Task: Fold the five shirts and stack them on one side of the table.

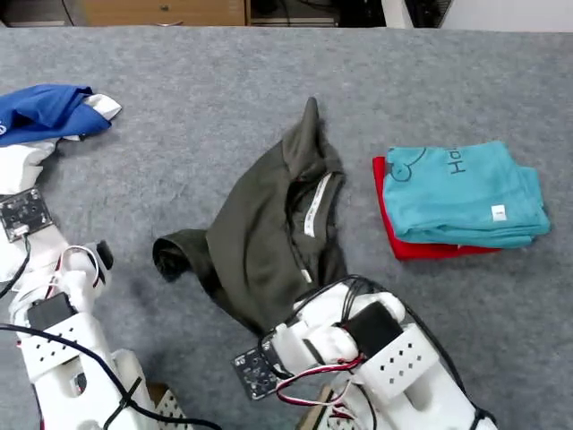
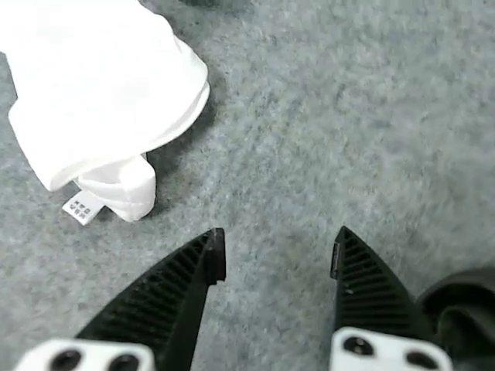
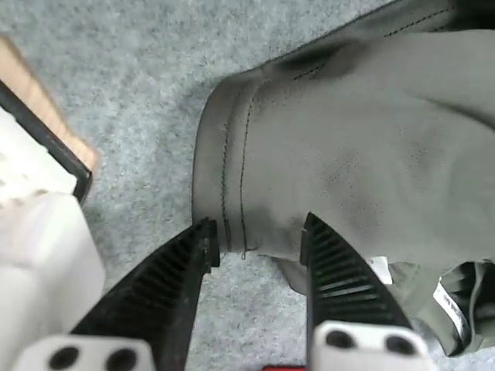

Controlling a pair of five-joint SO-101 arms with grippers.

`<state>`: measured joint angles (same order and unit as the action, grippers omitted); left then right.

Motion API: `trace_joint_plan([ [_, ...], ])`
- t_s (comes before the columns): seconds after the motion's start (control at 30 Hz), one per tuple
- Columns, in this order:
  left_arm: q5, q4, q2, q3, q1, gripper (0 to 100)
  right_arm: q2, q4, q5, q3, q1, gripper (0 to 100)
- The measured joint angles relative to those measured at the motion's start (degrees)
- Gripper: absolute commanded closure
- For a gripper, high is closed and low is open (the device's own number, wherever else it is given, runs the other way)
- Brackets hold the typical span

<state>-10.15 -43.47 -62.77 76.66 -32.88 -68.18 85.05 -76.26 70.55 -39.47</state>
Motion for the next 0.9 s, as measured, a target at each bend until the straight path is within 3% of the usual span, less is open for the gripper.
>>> trace_joint_plan([
  [0.27,2.02,0.53,0.00,1.05,0.00,77,0.70,-2.20,-0.09,1.41,0.00,81.8],
  [0.5,4.31,0.18,0.00,0.97,0.00,77,5.89,-1.41,-0.09,-0.26,4.40,81.8],
  [0.9,4.40,-15.74,1.49,-13.71,0.00,77,21.01,15.21,-0.26,-24.18,5.45,81.8],
])
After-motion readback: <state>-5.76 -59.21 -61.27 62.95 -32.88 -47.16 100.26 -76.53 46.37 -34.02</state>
